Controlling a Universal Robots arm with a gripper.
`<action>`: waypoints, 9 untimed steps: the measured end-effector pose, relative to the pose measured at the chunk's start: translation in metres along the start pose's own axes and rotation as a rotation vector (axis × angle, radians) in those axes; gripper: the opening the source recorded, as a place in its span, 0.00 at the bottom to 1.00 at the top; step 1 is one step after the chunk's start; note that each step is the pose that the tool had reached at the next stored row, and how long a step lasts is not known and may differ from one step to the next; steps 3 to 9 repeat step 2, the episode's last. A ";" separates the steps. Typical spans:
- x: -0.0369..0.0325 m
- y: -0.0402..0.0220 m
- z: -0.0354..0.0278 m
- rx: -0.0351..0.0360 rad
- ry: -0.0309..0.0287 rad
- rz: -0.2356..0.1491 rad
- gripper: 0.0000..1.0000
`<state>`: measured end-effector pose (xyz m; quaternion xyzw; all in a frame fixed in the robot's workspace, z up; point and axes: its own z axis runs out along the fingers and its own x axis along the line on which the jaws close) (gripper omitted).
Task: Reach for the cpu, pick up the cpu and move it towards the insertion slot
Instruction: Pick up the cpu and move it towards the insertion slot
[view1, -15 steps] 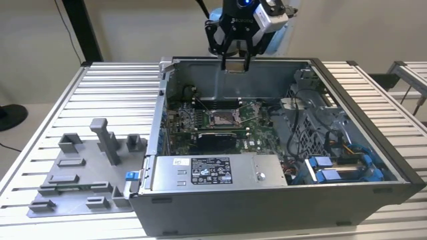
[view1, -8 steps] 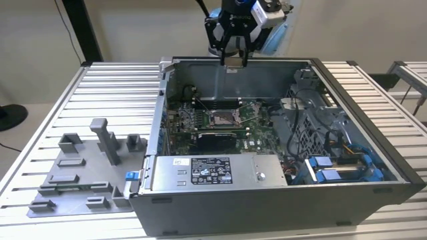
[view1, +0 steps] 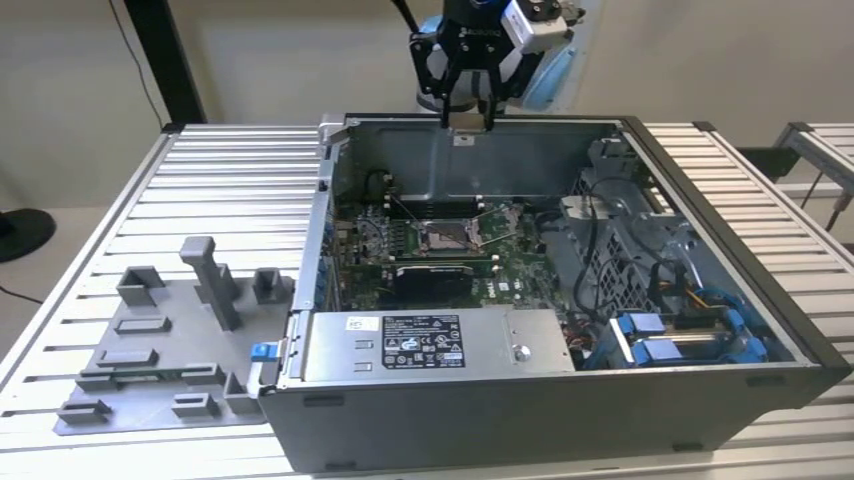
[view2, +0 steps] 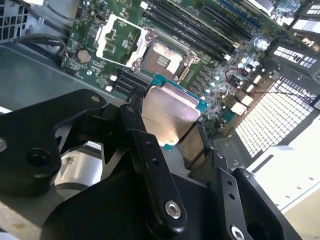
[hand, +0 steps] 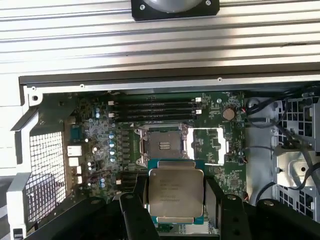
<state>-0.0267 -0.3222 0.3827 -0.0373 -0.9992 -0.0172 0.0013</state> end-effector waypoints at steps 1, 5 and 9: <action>0.0000 0.0000 0.0000 0.0000 0.0000 0.000 0.00; 0.0000 0.0000 0.0000 0.0000 0.0000 0.000 0.00; 0.0000 0.0000 0.0000 0.0000 0.0000 0.000 0.00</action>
